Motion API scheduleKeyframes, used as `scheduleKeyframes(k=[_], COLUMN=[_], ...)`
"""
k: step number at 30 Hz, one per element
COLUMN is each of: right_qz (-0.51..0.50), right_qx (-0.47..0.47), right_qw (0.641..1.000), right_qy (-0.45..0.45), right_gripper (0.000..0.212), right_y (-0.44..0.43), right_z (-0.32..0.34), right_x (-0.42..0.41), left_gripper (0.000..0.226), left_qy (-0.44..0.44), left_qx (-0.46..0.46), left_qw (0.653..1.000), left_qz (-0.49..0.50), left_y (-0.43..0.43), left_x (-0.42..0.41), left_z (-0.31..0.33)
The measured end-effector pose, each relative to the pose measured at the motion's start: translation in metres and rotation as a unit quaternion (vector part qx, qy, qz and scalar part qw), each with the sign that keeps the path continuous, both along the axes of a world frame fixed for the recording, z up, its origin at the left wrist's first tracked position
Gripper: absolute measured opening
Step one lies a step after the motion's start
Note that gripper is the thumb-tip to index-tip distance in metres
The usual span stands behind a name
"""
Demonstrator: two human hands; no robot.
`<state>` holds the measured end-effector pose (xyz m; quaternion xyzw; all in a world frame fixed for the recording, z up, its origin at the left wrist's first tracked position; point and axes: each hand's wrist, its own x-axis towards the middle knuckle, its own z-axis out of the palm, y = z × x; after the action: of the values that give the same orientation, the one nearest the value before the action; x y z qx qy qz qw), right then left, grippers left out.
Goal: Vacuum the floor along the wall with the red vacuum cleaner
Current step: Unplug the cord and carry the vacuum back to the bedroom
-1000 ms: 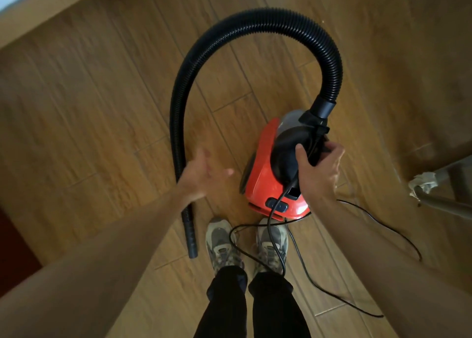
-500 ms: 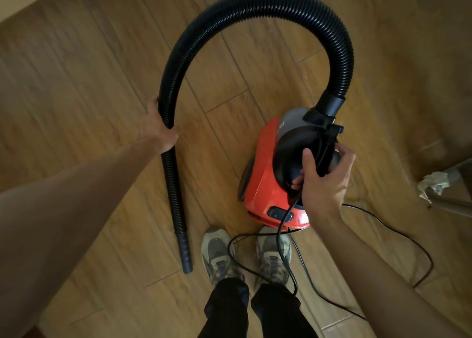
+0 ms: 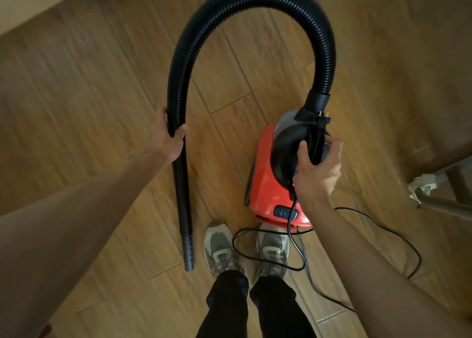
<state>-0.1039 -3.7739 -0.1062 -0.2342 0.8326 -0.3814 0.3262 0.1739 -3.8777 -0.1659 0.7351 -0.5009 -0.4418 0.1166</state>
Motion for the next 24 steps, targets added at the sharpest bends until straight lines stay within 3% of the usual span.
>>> scheduleKeyframes(k=[4, 13, 24], right_qz=[0.05, 0.074, 0.187], right_qx=[-0.018, -0.075, -0.136], right_qw=[0.998, 0.994, 0.972], right_qy=[0.018, 0.035, 0.033], right_gripper=[0.023, 0.008, 0.011], right_y=[-0.014, -0.068, -0.131], right_z=[0.025, 0.124, 0.327], right_x=[0.004, 0.016, 0.05], left_gripper=[0.052, 0.063, 0.037], left_qy=[0.055, 0.027, 0.083], left_qx=[-0.01, -0.029, -0.12], left_qw=[0.998, 0.998, 0.97], left_qz=[0.005, 0.048, 0.193], left_y=[0.008, 0.001, -0.001], left_x=[0.004, 0.008, 0.0], left_z=[0.034, 0.147, 0.342])
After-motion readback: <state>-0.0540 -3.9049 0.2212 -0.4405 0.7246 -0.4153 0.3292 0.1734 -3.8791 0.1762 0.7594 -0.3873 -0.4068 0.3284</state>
